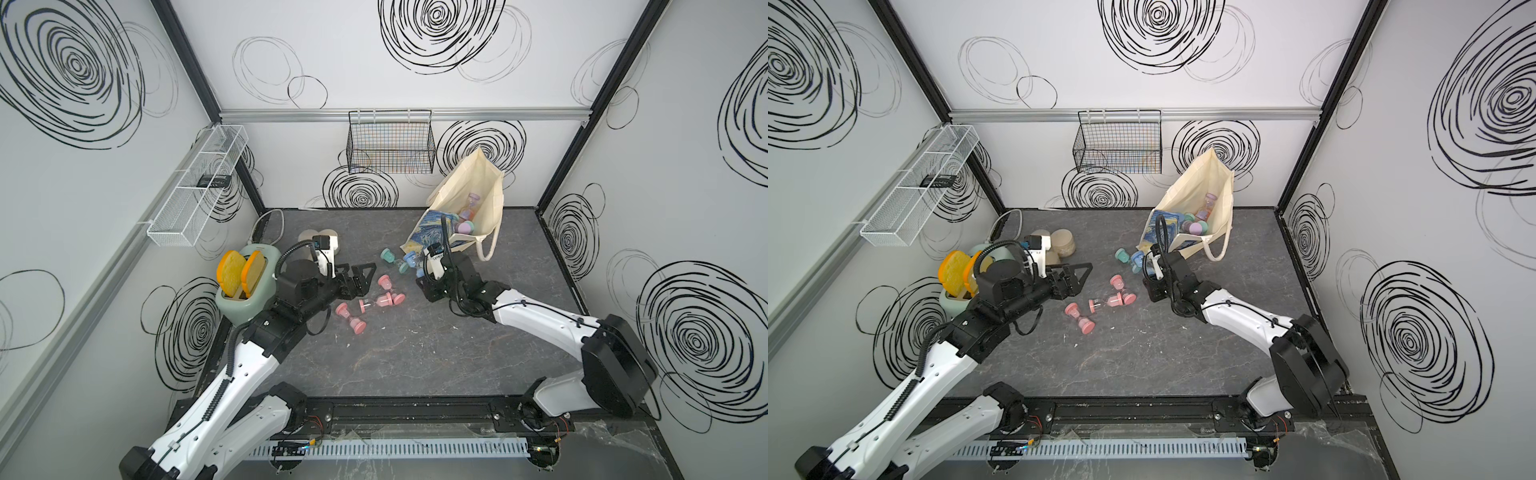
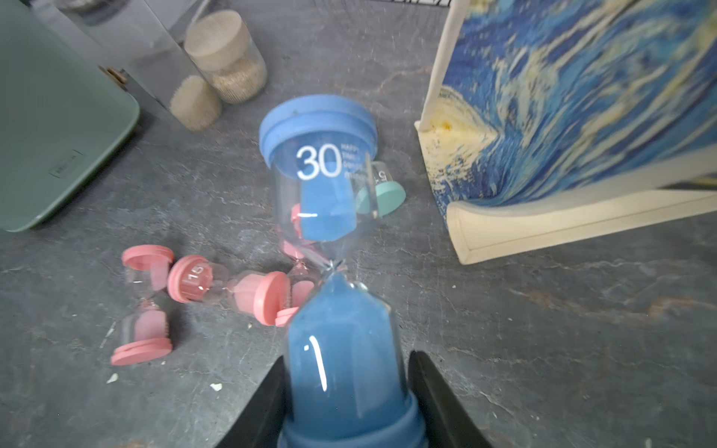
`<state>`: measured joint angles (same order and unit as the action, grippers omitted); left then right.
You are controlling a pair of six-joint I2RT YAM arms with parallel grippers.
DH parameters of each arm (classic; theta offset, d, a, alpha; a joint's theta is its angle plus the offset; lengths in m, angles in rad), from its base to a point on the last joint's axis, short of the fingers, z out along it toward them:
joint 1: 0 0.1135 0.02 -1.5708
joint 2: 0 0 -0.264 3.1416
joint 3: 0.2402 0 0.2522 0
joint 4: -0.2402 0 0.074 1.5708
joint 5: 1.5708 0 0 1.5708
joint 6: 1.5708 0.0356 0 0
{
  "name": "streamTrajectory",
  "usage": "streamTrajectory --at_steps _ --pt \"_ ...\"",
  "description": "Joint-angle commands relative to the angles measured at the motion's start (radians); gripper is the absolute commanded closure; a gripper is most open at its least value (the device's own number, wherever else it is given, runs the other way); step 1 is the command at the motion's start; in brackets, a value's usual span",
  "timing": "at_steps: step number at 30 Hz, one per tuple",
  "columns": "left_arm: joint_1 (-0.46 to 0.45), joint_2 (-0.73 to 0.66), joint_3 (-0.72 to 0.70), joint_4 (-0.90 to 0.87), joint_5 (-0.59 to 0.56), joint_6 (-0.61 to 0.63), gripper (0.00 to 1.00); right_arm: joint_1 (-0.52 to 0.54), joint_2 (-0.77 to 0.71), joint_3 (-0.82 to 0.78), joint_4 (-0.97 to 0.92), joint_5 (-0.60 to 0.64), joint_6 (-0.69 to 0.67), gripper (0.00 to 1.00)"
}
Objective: Put the hourglass into the canvas bag
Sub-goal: Pick up the hourglass from the center of the board, then place the hourglass in the canvas bag.
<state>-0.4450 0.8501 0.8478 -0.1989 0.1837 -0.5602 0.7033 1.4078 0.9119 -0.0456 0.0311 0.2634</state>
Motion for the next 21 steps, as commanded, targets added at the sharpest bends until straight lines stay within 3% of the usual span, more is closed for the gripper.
streamTrajectory --at_steps 1,5,11,21 --pt "-0.021 0.010 0.057 0.069 -0.031 -0.015 0.04 -0.015 -0.087 0.060 -0.031 -0.009 -0.008 0.62" --pt "-0.052 0.021 0.086 0.086 -0.056 -0.008 0.04 -0.063 -0.164 0.109 -0.042 -0.027 -0.013 0.62" --pt "-0.107 0.070 0.122 0.121 -0.080 -0.003 0.04 -0.215 -0.183 0.248 -0.091 -0.035 0.004 0.61" --pt "-0.187 0.219 0.198 0.189 -0.078 0.014 0.04 -0.433 0.068 0.449 -0.099 -0.028 0.025 0.61"
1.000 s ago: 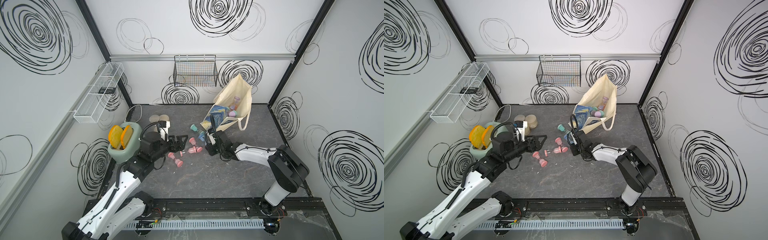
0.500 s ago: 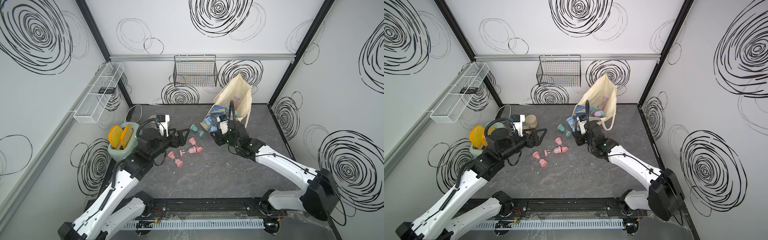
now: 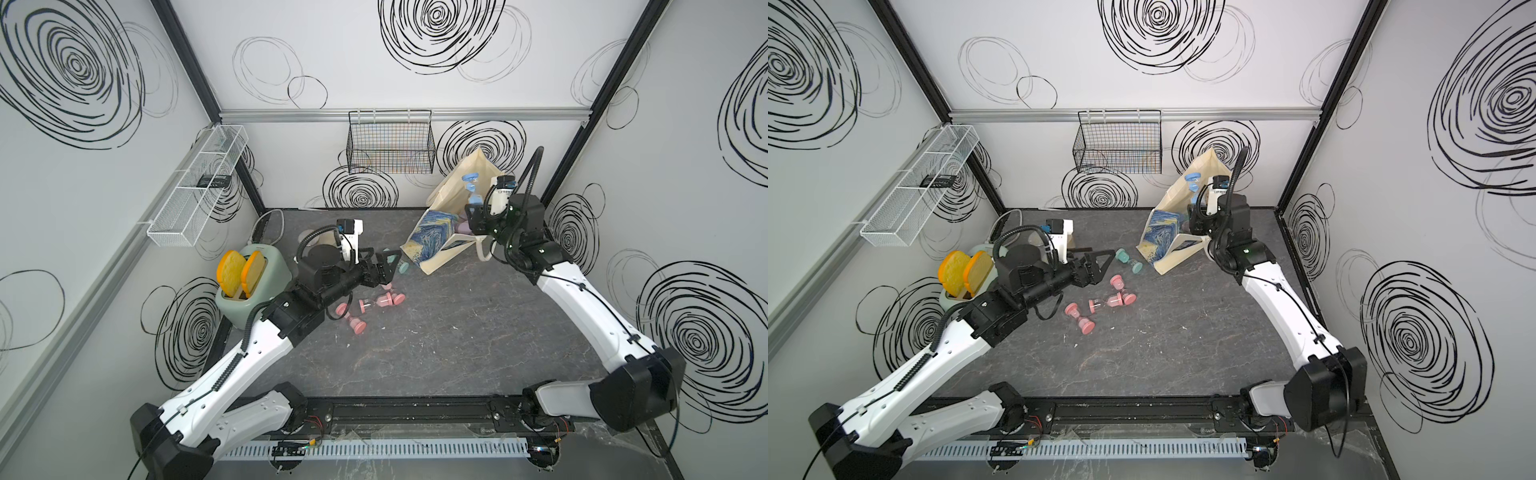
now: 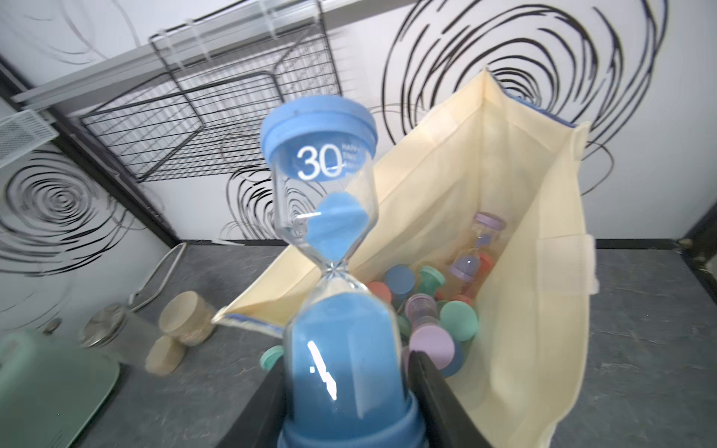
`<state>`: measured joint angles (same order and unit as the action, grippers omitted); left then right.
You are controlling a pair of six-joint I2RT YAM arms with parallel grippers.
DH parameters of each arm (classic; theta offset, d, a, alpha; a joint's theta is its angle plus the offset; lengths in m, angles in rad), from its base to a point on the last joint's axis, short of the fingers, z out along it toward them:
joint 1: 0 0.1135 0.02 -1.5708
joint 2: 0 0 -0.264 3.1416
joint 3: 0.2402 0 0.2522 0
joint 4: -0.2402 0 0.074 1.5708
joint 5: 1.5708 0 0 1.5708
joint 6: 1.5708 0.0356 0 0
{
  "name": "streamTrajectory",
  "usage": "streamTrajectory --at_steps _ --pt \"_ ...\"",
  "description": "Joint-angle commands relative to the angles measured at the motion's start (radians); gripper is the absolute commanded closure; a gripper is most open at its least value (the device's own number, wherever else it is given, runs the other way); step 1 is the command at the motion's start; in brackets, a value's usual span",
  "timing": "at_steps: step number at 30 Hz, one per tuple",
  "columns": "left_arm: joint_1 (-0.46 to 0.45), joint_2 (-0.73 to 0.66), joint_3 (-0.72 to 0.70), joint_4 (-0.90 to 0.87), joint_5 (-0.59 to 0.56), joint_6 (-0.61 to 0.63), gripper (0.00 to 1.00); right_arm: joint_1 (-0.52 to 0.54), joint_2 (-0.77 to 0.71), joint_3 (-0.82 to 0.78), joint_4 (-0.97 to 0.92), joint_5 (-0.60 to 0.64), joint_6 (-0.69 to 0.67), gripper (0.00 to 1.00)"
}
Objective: Put the hourglass into the canvas bag
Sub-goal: Place the hourglass in the canvas bag.
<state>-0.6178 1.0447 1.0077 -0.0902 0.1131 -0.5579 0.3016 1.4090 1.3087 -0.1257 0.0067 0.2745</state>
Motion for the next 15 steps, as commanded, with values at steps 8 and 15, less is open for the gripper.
streamTrajectory --at_steps 8,15 --pt "-0.031 0.117 0.055 0.123 0.022 0.013 0.04 -0.054 0.253 0.170 -0.044 0.032 -0.015 0.59" --pt "-0.030 0.153 0.055 0.127 0.039 0.022 0.04 -0.049 0.342 0.179 -0.066 0.091 -0.033 0.58"
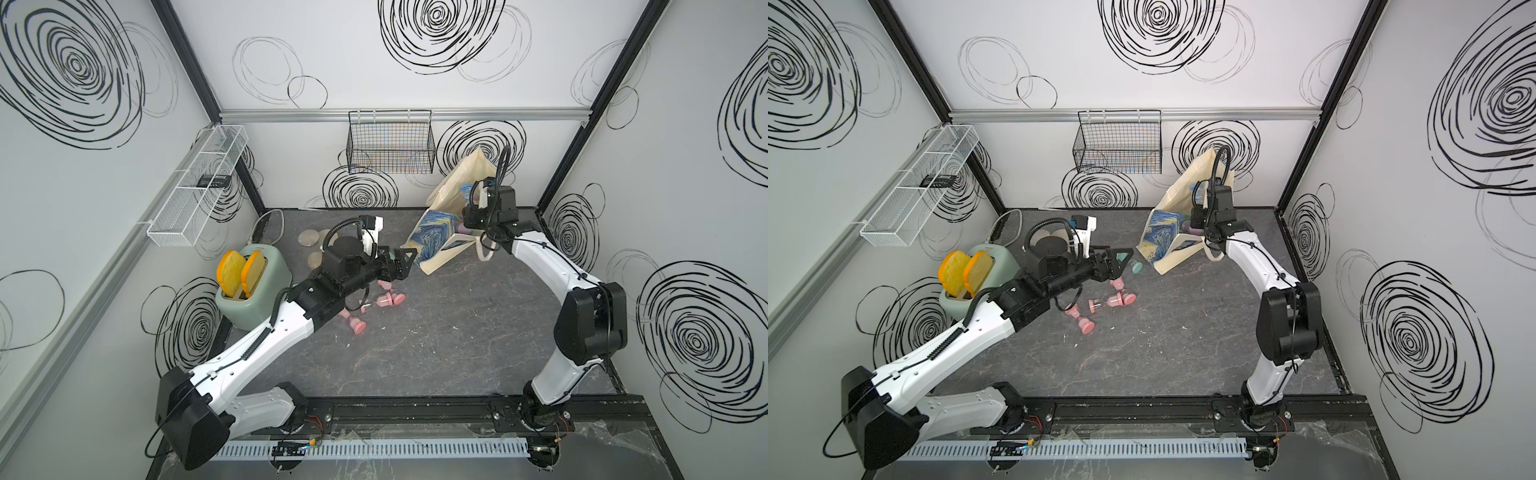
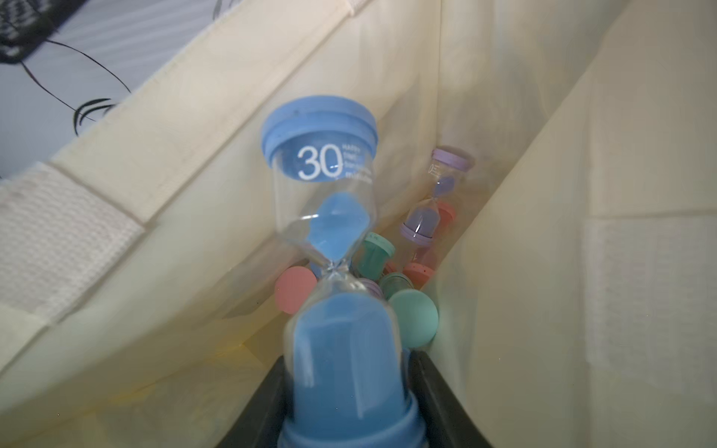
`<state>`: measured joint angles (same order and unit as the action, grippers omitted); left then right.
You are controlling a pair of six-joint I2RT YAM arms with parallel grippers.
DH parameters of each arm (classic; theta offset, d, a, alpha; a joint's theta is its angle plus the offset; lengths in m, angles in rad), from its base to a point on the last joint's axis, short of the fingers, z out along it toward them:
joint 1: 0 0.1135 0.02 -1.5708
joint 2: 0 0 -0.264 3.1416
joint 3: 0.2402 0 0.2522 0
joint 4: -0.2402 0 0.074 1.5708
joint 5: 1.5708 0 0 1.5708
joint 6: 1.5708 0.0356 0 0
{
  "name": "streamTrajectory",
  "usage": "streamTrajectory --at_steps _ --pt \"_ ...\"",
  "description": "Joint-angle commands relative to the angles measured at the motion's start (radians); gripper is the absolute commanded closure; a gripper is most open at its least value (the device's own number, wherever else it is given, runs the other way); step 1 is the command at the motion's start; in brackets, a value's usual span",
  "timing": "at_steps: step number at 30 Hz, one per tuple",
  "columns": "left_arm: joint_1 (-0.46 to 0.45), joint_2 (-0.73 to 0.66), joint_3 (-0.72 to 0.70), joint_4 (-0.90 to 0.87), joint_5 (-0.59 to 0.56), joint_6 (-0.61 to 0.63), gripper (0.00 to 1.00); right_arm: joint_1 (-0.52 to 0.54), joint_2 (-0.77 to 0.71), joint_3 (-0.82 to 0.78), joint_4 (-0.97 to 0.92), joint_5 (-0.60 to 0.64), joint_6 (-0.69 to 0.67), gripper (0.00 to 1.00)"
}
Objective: Put the hourglass into the canvas bag
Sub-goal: Place the hourglass in the canvas bag.
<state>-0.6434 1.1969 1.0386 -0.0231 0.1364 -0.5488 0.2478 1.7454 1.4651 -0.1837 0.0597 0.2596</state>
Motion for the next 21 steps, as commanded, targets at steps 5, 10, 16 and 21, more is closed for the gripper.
streamTrajectory --at_steps 5,10,16,21 --pt "-0.002 -0.004 0.017 0.060 0.008 0.017 0.04 0.005 0.013 -0.017 0.022 0.059 -0.030 0.55" --pt "-0.001 -0.005 0.014 0.058 0.009 0.018 0.04 0.002 0.019 -0.019 0.016 0.084 -0.039 0.50" --pt "0.004 -0.005 0.020 0.052 0.005 0.019 0.04 0.004 0.010 -0.019 0.013 0.092 -0.047 0.46" --pt "0.013 -0.021 0.017 0.048 -0.006 0.019 0.04 0.006 -0.017 -0.020 0.012 0.086 -0.048 0.44"
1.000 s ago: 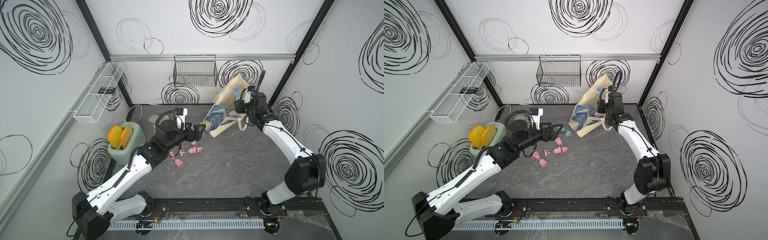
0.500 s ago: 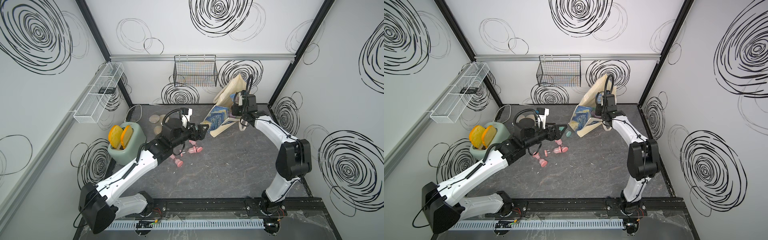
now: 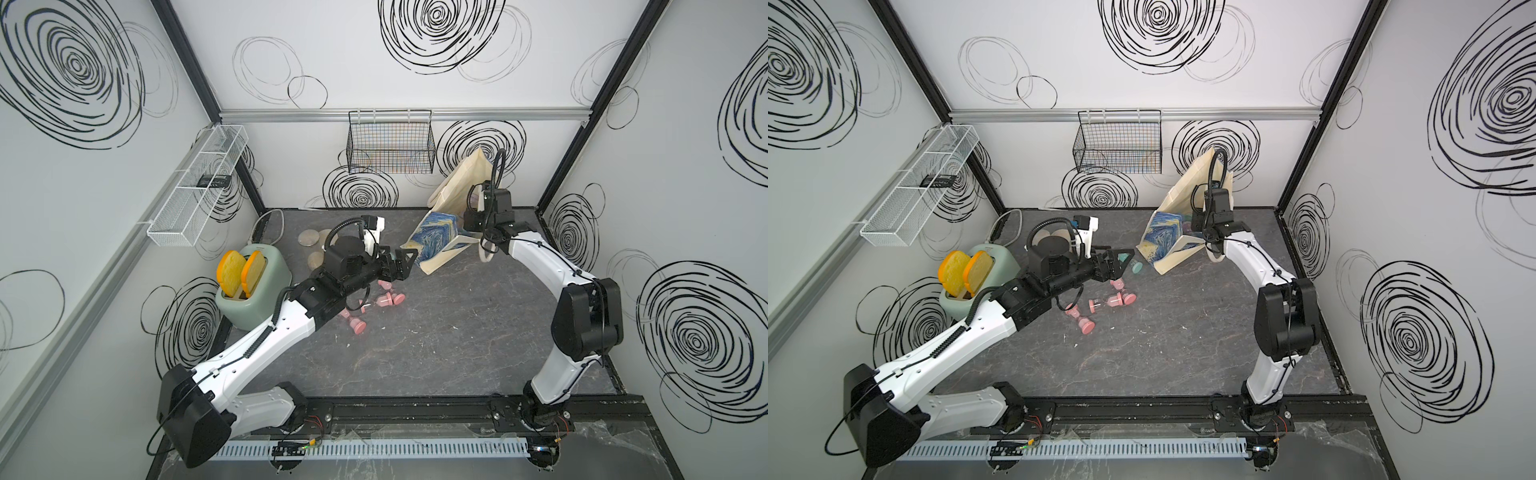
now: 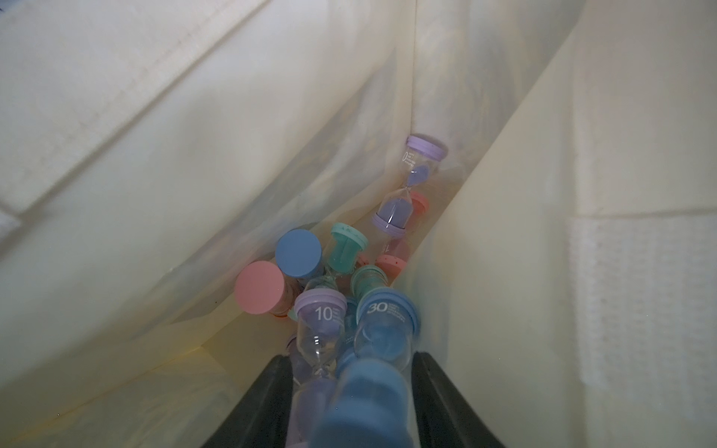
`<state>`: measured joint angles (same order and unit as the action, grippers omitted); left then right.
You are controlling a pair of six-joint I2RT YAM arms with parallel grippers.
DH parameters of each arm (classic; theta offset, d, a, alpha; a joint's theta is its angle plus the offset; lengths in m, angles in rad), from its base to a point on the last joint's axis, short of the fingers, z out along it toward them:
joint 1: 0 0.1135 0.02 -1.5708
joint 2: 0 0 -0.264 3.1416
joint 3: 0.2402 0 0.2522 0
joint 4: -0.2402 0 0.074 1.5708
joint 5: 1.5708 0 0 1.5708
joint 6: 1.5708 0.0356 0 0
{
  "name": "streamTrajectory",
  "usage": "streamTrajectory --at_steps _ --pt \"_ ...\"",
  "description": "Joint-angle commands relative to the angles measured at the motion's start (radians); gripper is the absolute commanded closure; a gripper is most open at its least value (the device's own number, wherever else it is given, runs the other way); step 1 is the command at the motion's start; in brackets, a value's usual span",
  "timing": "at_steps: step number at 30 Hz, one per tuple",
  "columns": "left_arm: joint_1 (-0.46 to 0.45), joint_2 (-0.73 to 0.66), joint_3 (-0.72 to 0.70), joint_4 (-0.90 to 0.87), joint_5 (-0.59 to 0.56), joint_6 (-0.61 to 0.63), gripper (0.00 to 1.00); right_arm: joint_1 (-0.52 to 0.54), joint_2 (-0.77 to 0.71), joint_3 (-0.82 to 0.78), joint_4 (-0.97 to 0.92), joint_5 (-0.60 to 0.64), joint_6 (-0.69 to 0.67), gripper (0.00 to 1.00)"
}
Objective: Put the hourglass into the canvas bag
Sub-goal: Place the hourglass in the canvas bag.
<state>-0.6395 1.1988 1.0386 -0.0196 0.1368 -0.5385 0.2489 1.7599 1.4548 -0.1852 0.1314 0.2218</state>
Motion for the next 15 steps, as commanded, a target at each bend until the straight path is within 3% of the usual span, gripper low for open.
streamTrajectory --at_steps 1,15 --pt "0.011 -0.025 0.017 0.043 -0.005 0.009 0.04 0.007 -0.041 -0.009 0.017 0.009 -0.009 0.43" --pt "0.084 -0.096 -0.004 -0.011 0.003 0.014 0.04 0.089 -0.232 -0.035 0.011 -0.031 0.004 0.31"
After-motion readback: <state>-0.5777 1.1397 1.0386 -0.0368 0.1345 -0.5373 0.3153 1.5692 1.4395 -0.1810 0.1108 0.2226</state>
